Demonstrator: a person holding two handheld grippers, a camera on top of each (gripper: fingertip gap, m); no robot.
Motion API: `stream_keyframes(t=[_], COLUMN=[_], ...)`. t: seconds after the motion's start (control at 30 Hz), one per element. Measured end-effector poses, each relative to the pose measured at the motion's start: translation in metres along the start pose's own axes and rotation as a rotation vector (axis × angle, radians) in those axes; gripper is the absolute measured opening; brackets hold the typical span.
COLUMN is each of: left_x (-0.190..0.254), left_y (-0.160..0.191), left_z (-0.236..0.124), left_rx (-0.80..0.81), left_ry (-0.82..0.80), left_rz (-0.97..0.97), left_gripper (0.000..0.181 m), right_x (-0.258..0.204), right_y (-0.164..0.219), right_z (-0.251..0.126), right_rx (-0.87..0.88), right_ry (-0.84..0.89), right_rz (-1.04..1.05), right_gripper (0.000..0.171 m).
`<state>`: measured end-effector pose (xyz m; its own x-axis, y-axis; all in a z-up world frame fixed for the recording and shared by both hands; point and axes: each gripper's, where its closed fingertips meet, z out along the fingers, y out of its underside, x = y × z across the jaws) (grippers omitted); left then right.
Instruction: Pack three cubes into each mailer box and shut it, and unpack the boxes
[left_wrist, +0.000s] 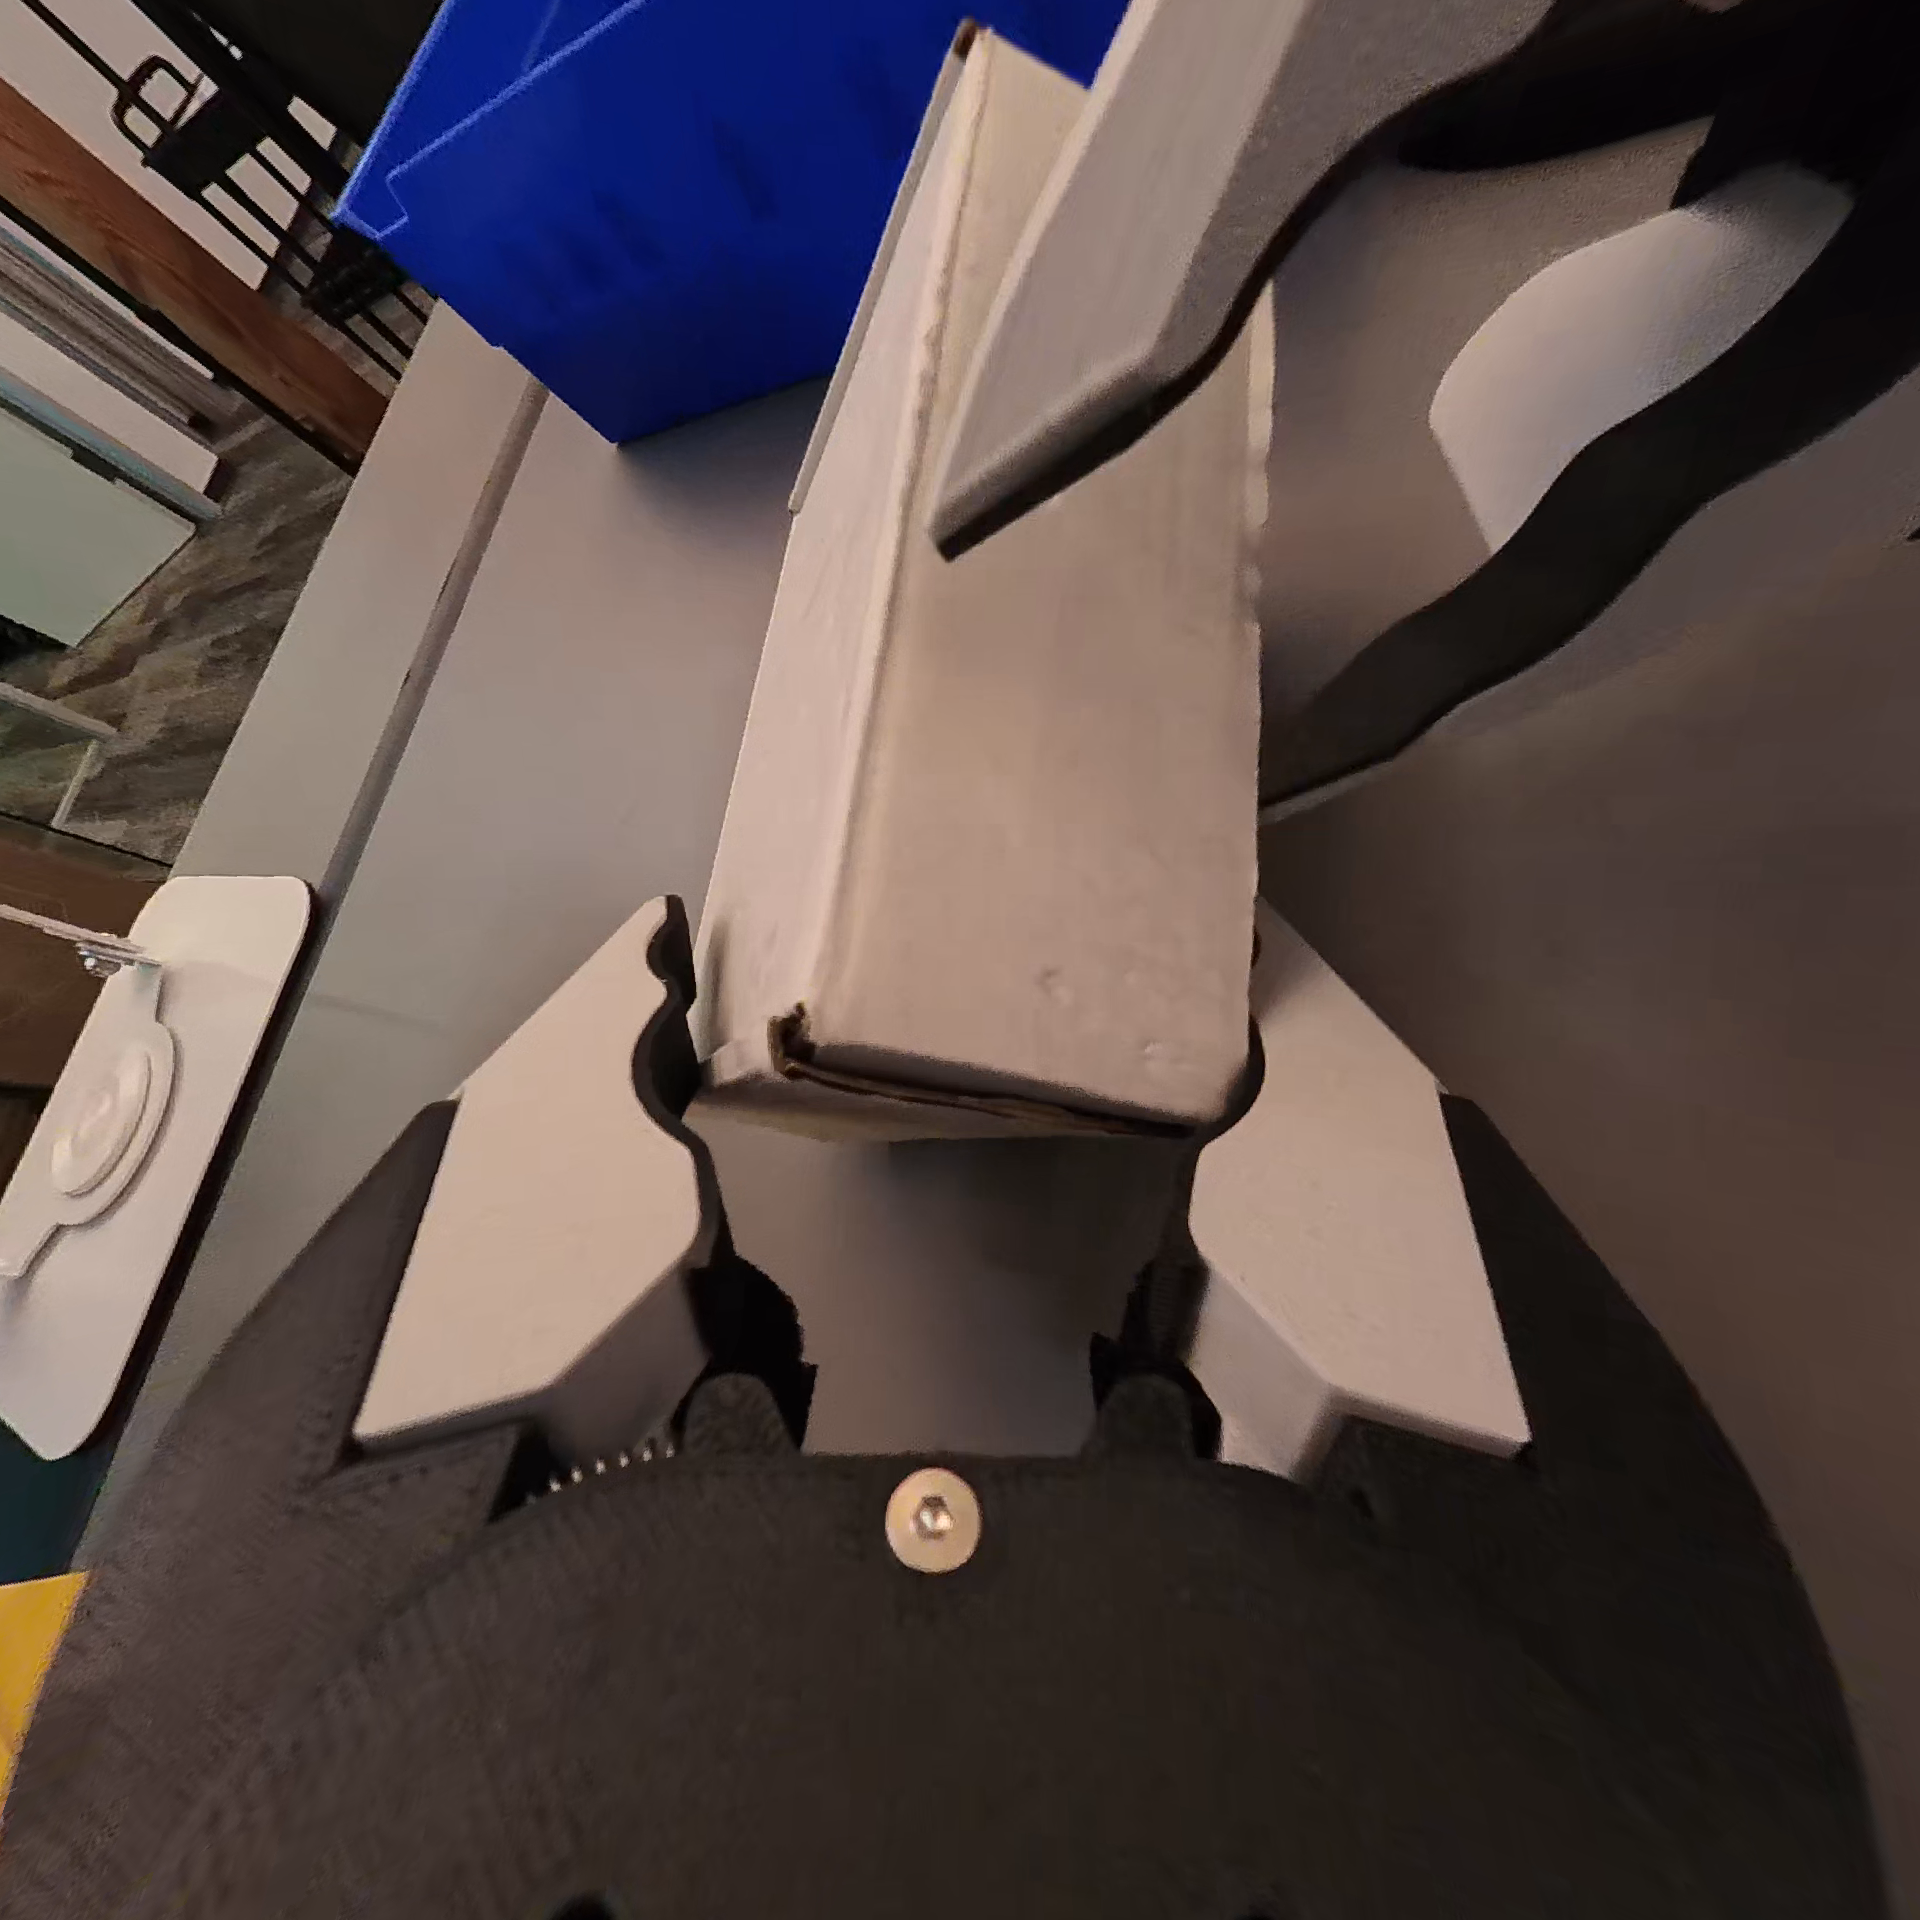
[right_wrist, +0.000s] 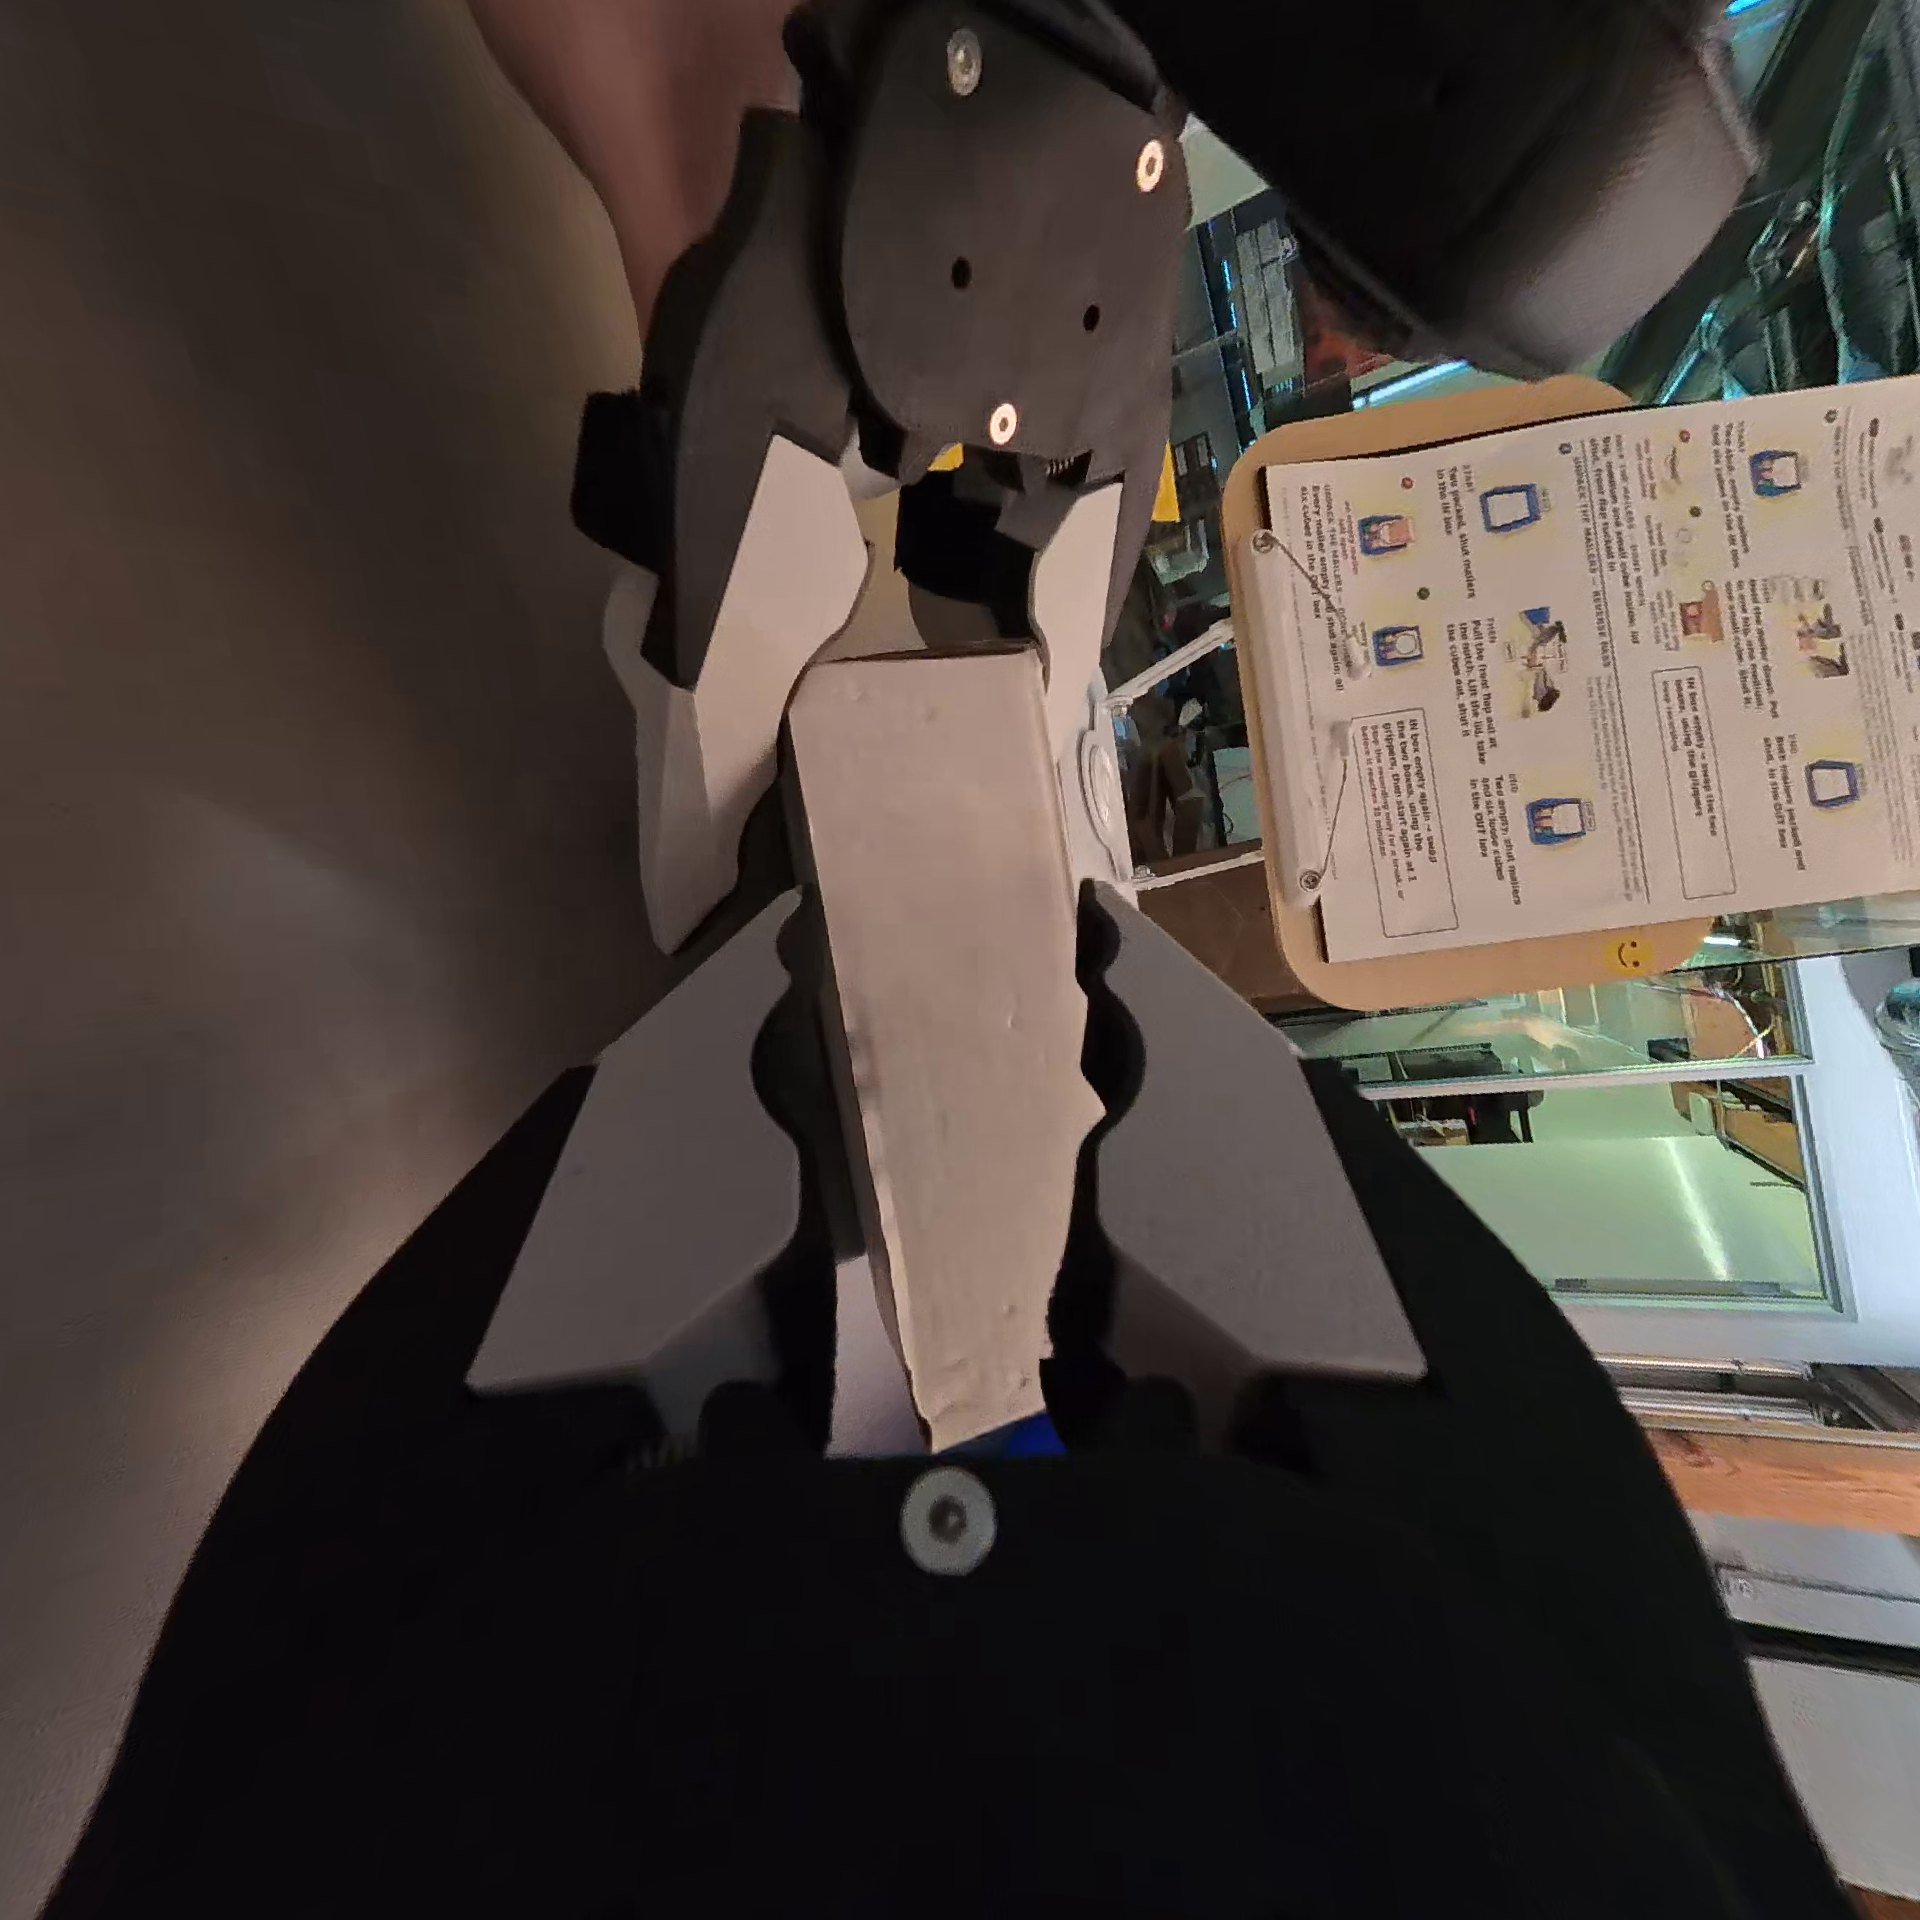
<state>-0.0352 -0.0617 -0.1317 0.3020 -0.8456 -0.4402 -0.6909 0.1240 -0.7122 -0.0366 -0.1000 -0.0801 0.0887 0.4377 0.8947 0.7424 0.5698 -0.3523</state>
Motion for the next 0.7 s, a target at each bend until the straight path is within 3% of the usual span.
stream_keyframes(t=[0.27,0.33,0.7], left_x=[-0.002,-0.008,-0.013], left_y=[0.003,0.003,0.003], left_z=[0.003,0.003,0.003], left_rx=[0.011,0.008,-0.006], left_ry=[-0.039,-0.080,-0.088], left_rz=[0.047,0.063,0.044], left_gripper=[0.110,0.092,0.085], right_x=[-0.002,-0.004,-0.005], right_y=[0.000,0.000,-0.005], right_z=[-0.004,-0.004,0.001], right_rx=[0.022,0.027,0.017], right_ry=[0.015,0.009,0.153], right_rz=[0.020,0.013,-0.128], right_gripper=[0.028,0.026,0.012])
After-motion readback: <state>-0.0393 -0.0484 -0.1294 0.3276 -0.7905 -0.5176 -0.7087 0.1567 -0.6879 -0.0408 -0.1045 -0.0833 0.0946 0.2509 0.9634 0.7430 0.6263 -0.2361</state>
